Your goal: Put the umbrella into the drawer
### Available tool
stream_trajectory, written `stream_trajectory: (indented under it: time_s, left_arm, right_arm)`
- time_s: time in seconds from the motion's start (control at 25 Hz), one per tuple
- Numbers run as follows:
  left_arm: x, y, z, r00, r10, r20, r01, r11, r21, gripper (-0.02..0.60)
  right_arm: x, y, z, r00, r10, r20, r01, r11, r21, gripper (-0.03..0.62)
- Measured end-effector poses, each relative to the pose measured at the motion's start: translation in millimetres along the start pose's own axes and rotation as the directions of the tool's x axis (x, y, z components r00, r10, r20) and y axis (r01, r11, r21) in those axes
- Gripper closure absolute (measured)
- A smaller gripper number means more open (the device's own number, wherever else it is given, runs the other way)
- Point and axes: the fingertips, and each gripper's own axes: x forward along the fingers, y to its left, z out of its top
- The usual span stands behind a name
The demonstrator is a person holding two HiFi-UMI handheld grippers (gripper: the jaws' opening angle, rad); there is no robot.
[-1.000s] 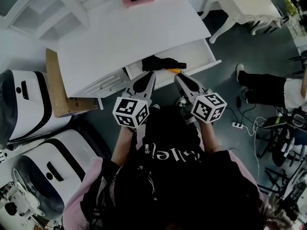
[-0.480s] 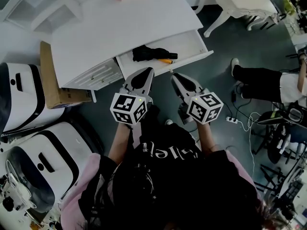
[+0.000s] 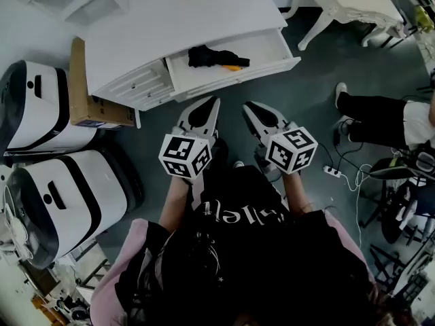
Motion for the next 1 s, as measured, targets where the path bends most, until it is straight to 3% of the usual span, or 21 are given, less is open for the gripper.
stream_trajectory:
  time_s: [0.32,0.6,1.0]
  left_arm:
    - [-54,-55,-31,0.999,0.051,0.012,-0.051,0.999,0.016,0.565]
    - [-94,-73,-48,0.994,0.1,0.032,-0.1,0.995,0.014,0.565]
    - [-127,-89,-60,0.99,0.134,0.045,-0.134,0.991,0.011,0.565]
  right_arm:
    - [-51,28,-33,0.999,0.047,-0.016,-0.048,0.997,-0.059,0.534]
    - [-72,57,-63,0.995,0.087,-0.051,-0.092,0.99,-0.109,0.534]
    - [-91,75,-79,0.996,0.08,-0.05,-0.088,0.982,-0.169,0.54]
